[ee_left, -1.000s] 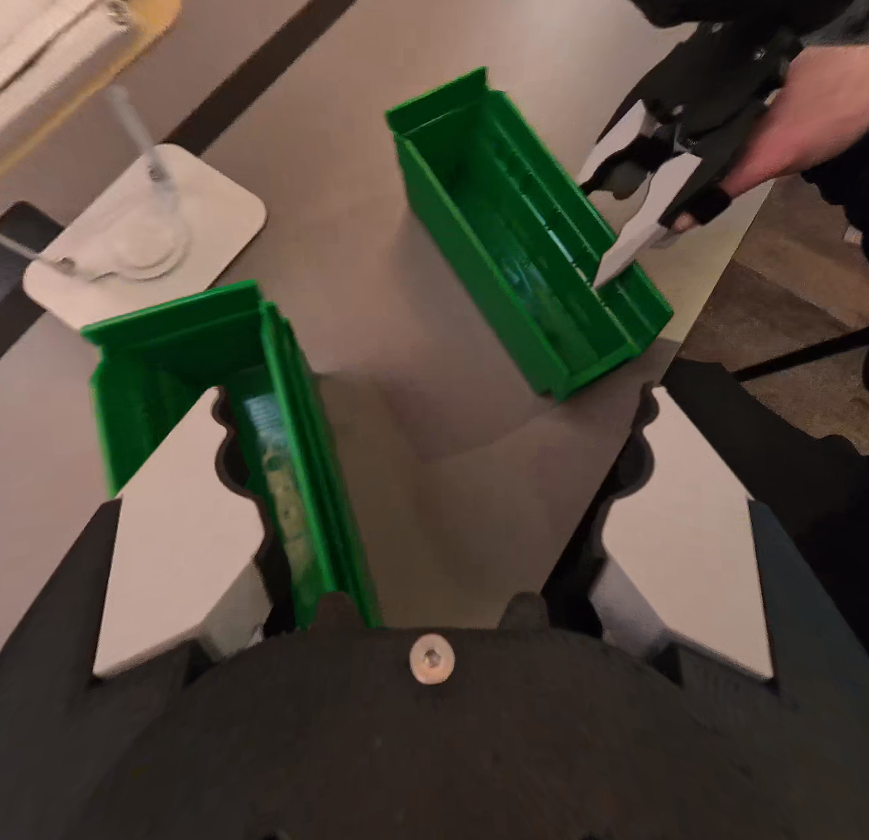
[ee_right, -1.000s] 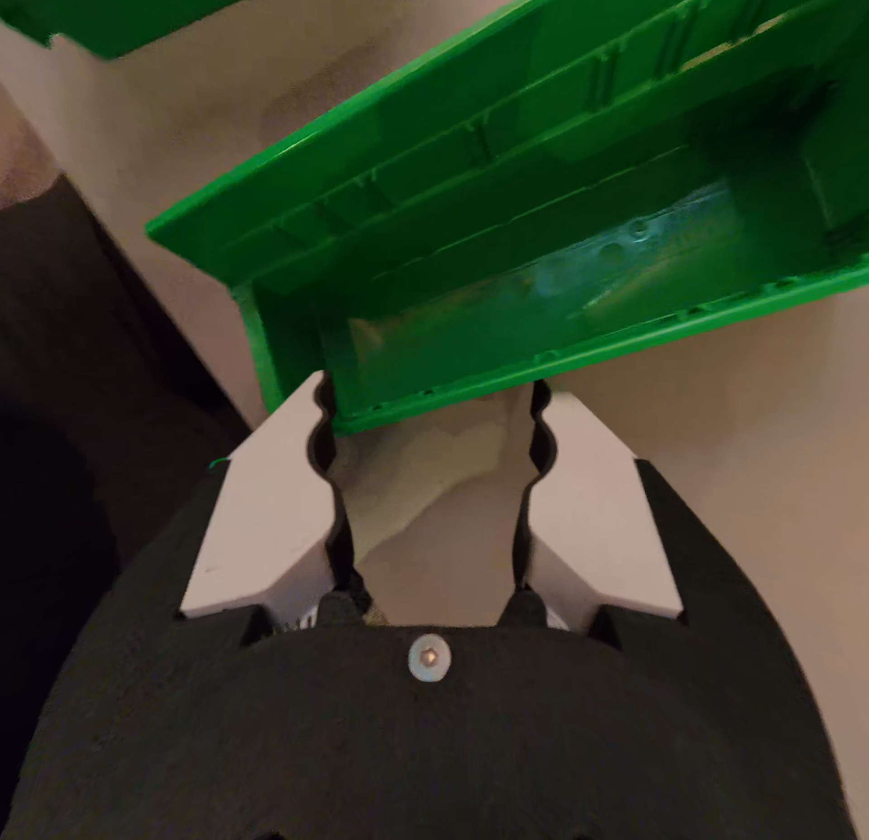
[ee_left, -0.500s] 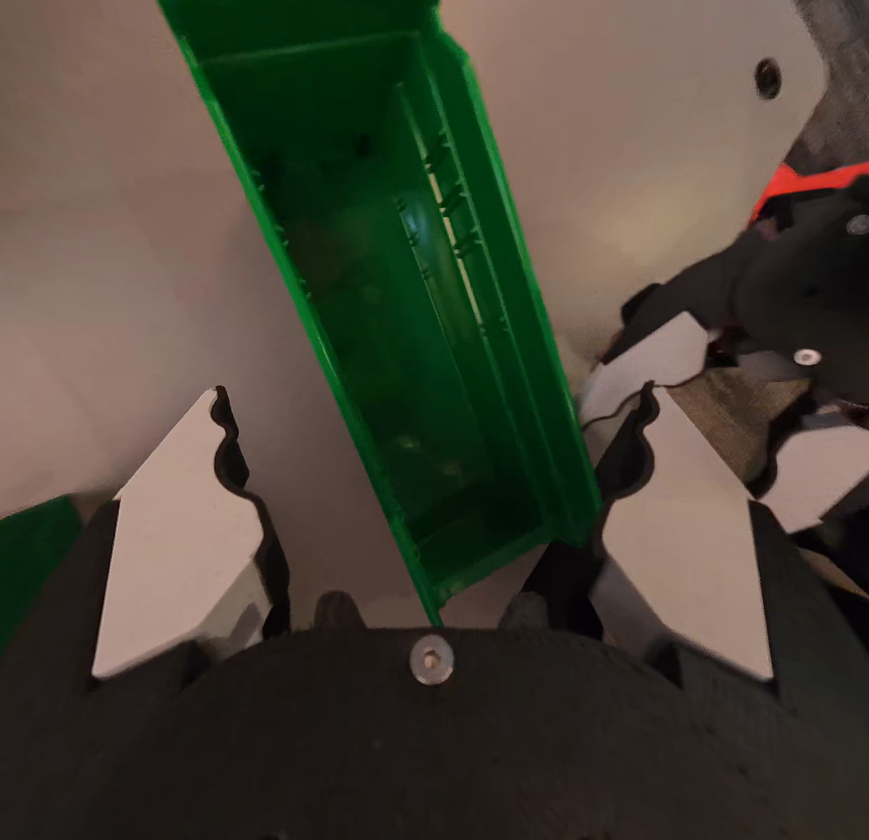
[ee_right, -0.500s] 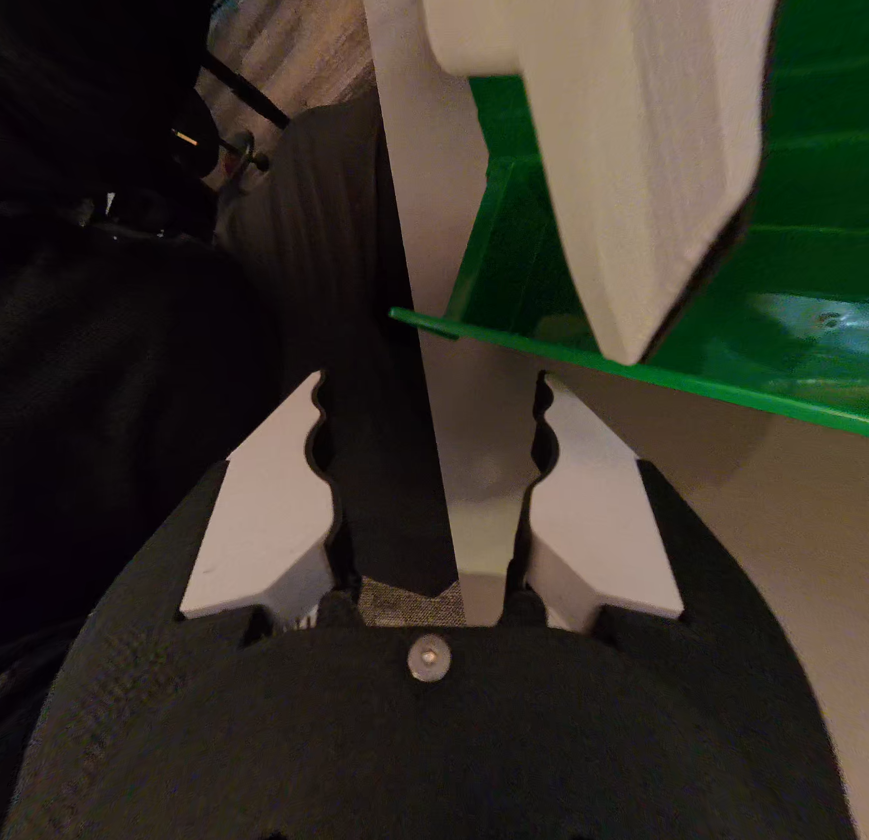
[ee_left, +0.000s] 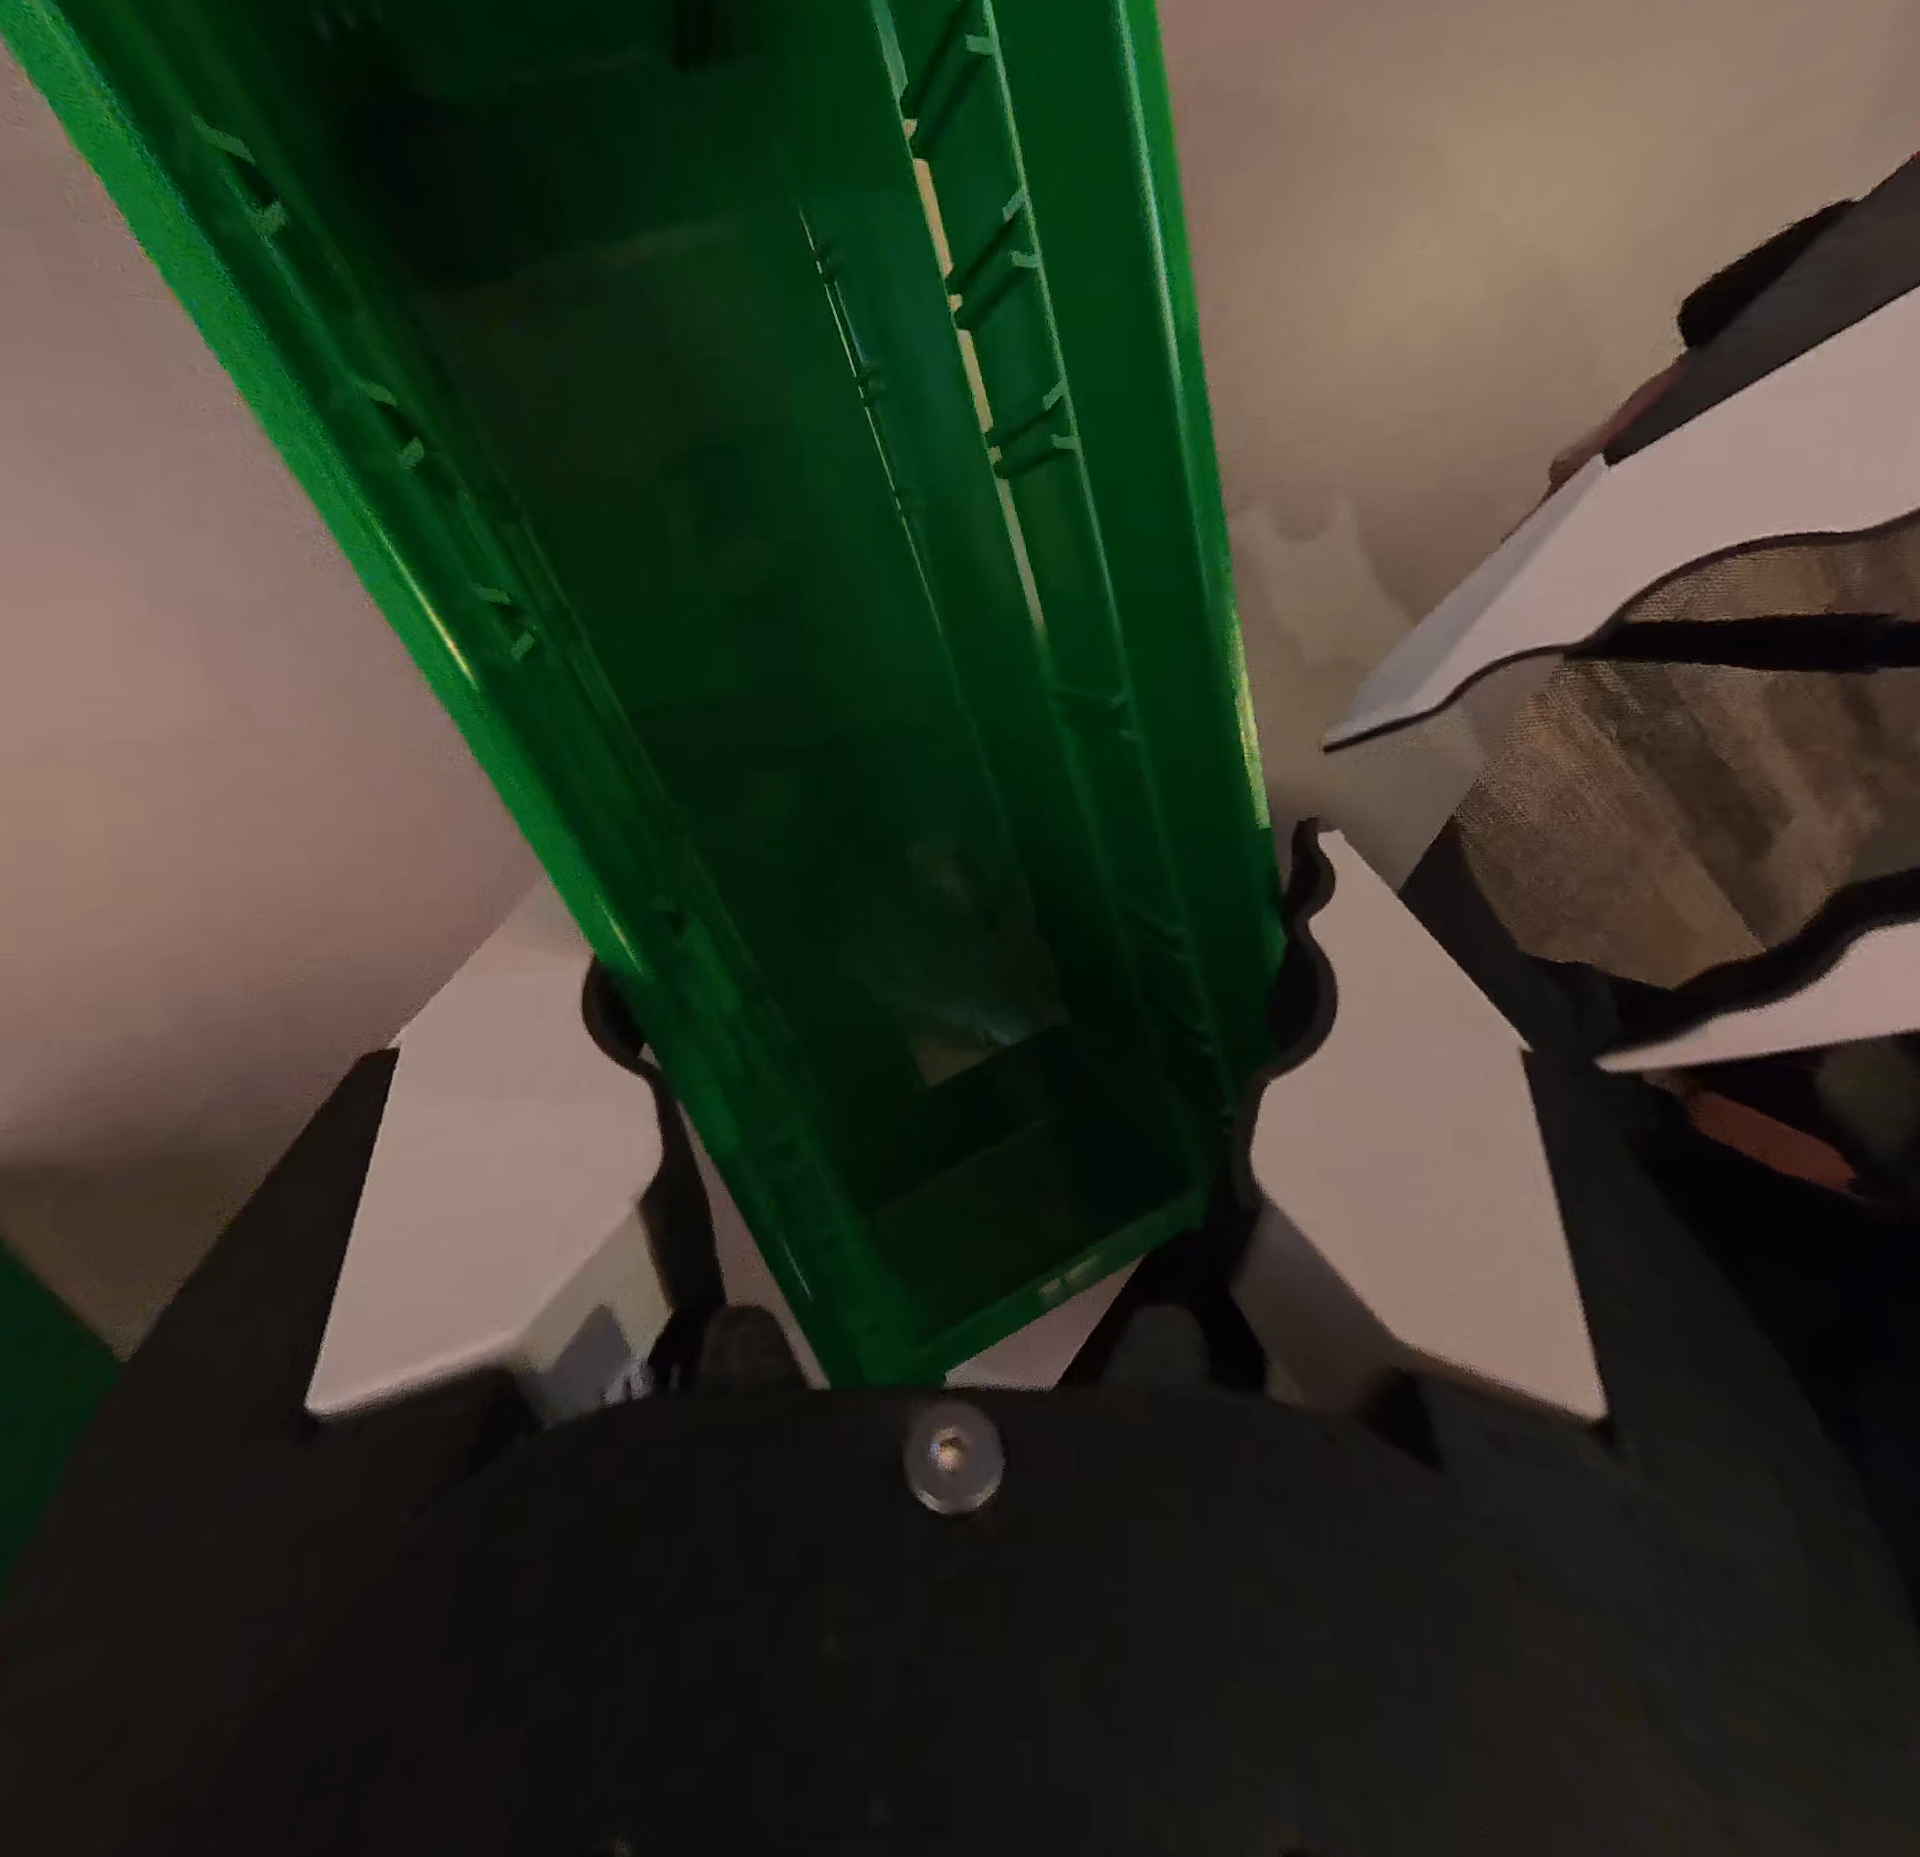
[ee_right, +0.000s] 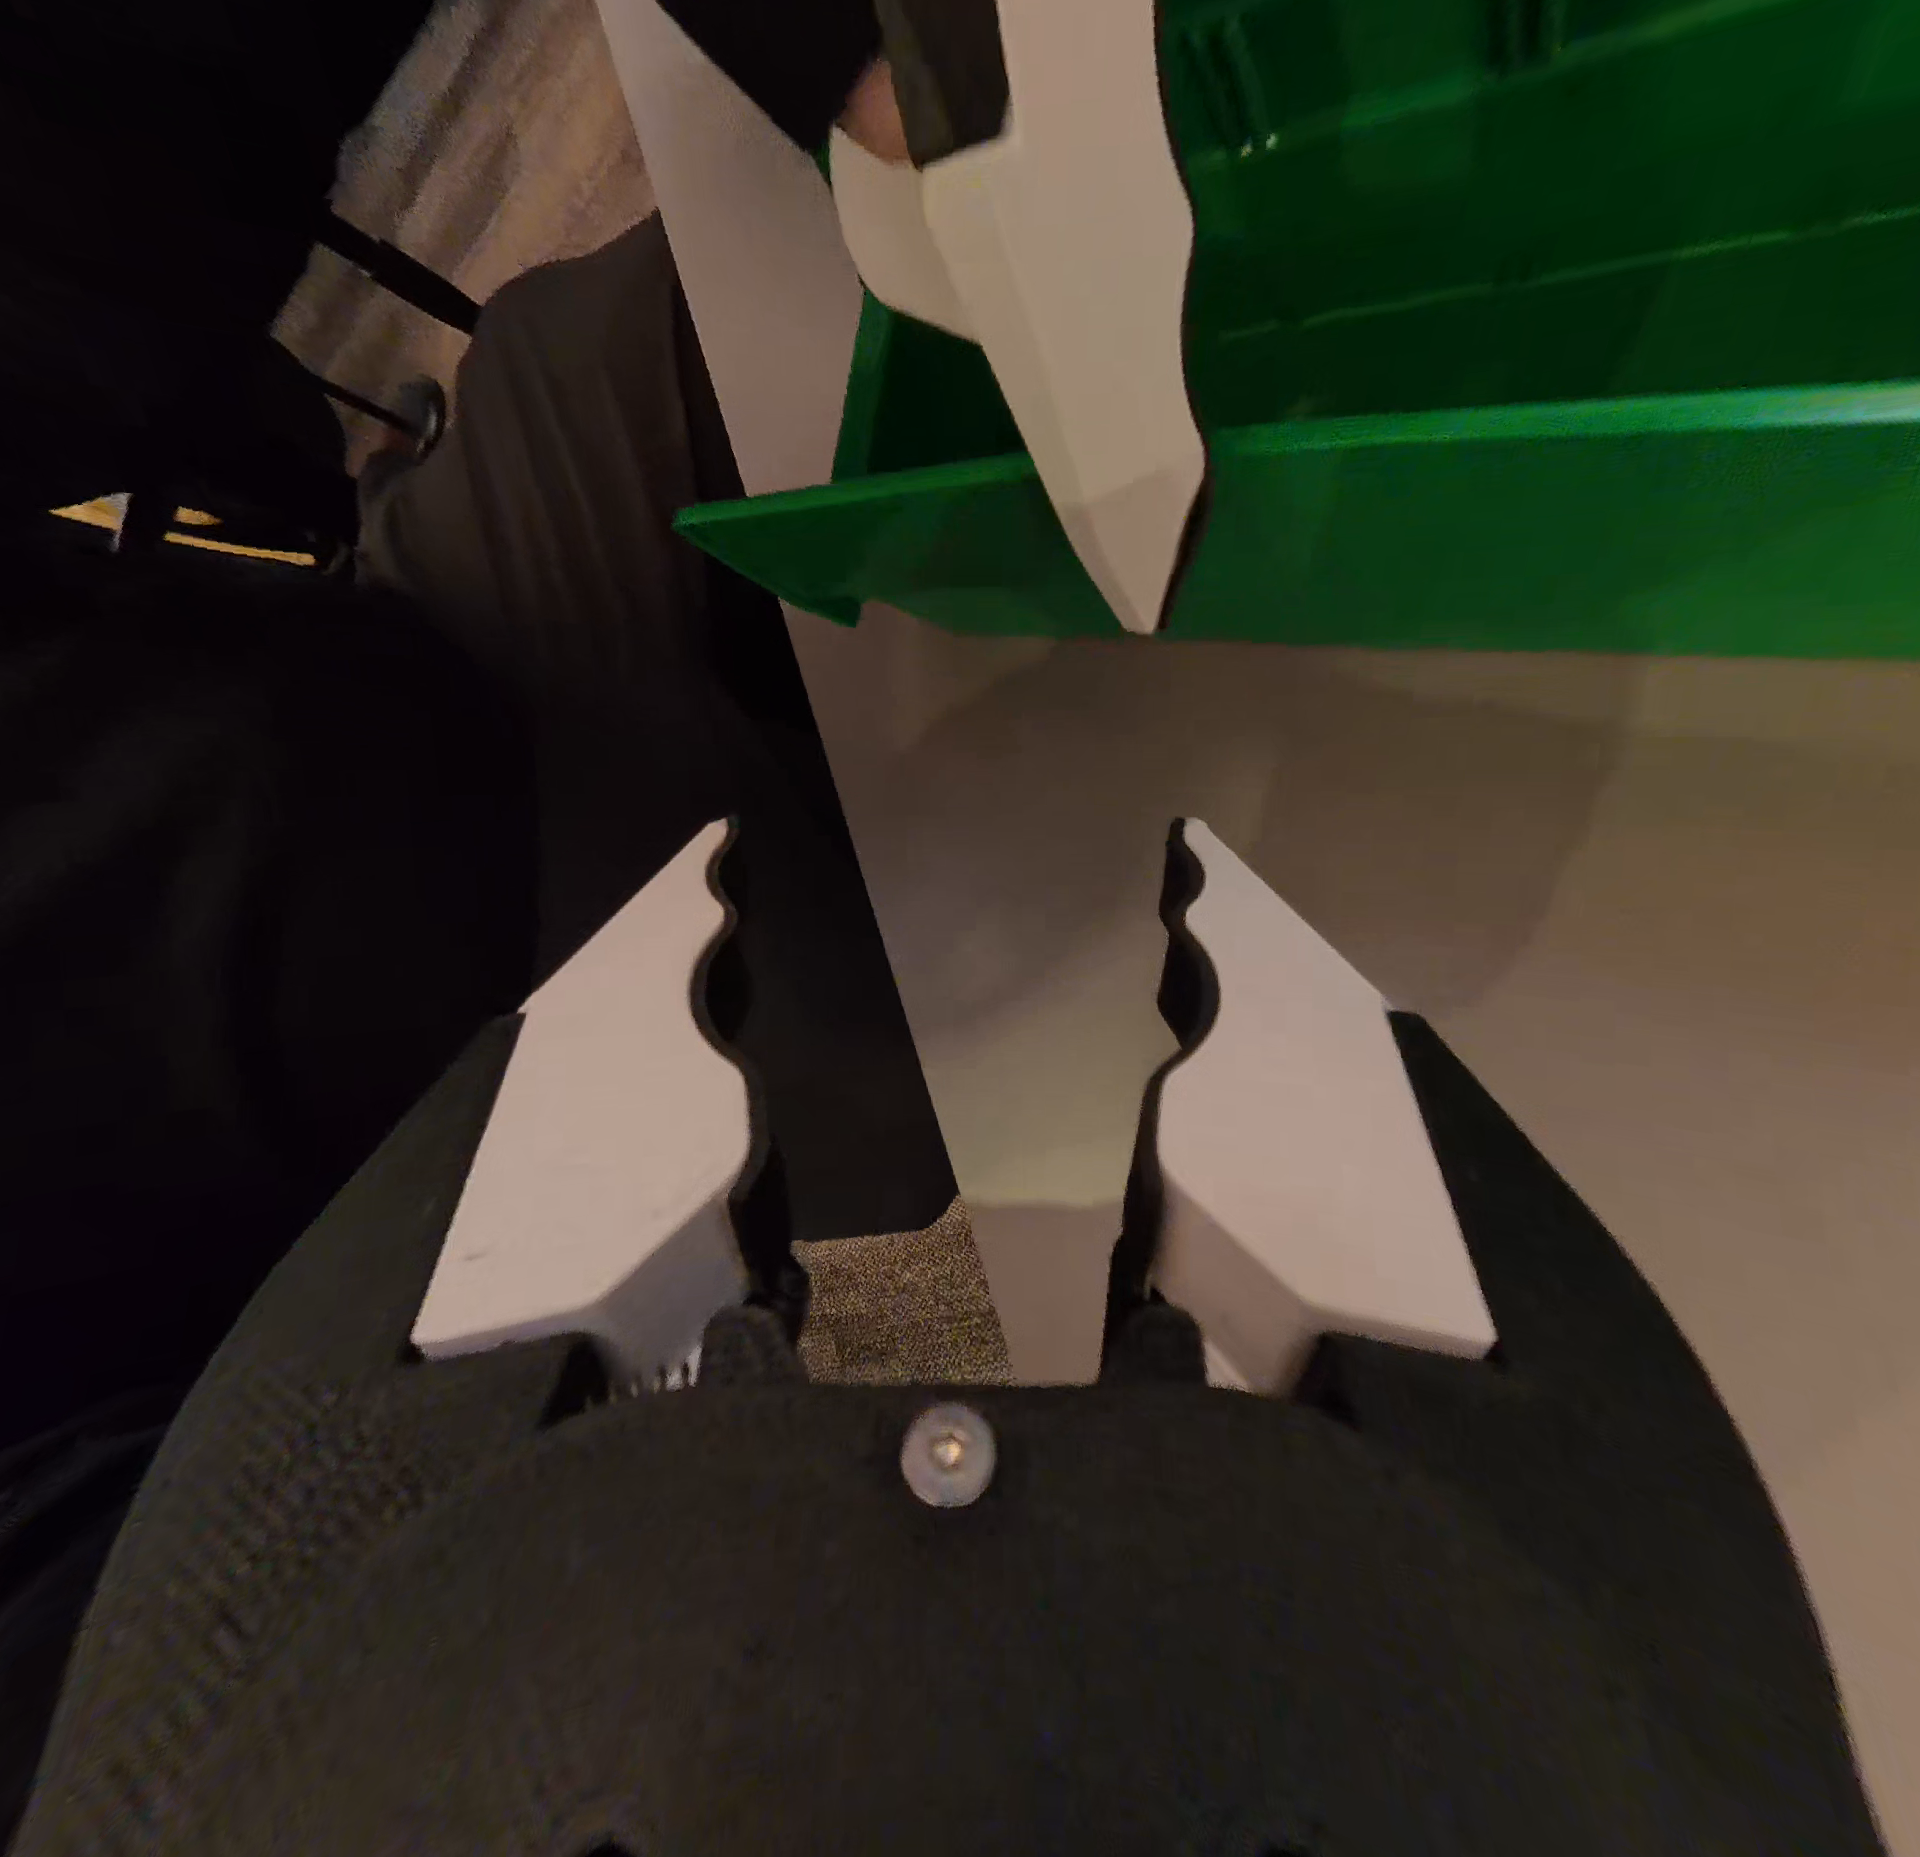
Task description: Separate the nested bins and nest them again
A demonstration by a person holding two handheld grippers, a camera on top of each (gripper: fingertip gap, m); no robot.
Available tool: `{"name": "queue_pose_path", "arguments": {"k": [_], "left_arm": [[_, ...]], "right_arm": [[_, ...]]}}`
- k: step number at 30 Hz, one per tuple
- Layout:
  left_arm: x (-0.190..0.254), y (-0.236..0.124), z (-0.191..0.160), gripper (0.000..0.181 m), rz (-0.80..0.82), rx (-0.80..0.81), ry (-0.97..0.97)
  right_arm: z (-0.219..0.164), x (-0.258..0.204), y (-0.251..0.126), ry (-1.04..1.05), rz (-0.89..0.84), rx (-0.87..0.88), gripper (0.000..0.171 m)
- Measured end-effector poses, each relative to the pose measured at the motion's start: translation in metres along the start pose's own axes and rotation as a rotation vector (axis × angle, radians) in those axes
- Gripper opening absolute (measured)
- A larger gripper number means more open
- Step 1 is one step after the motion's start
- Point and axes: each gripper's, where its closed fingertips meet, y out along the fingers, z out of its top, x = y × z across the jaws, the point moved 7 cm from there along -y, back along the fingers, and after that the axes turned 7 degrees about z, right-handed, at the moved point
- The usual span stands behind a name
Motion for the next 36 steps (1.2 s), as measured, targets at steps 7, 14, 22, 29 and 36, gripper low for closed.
{"name": "queue_pose_path", "arguments": {"k": [7,14,22,29,36], "left_arm": [[-0.009,-0.016,-0.010,0.117,-0.026,0.040,0.027],[-0.013,-0.110,-0.015,0.117,-0.009,0.156,0.107],[-0.077,-0.246,-0.078,0.118,0.124,0.236,0.063],[-0.137,-0.258,-0.151,0.118,0.110,0.253,-0.084],[-0.150,-0.211,-0.163,0.118,0.038,0.171,-0.081]], "right_arm": [[-0.001,0.002,0.009,0.001,0.000,-0.040,0.079],[-0.002,0.005,0.005,0.009,0.003,-0.015,0.078],[-0.001,0.006,0.014,0.016,0.005,-0.048,0.079],[0.001,0.006,0.021,0.023,0.000,-0.074,0.079],[-0.001,0.007,0.030,0.037,-0.002,-0.113,0.079]]}}
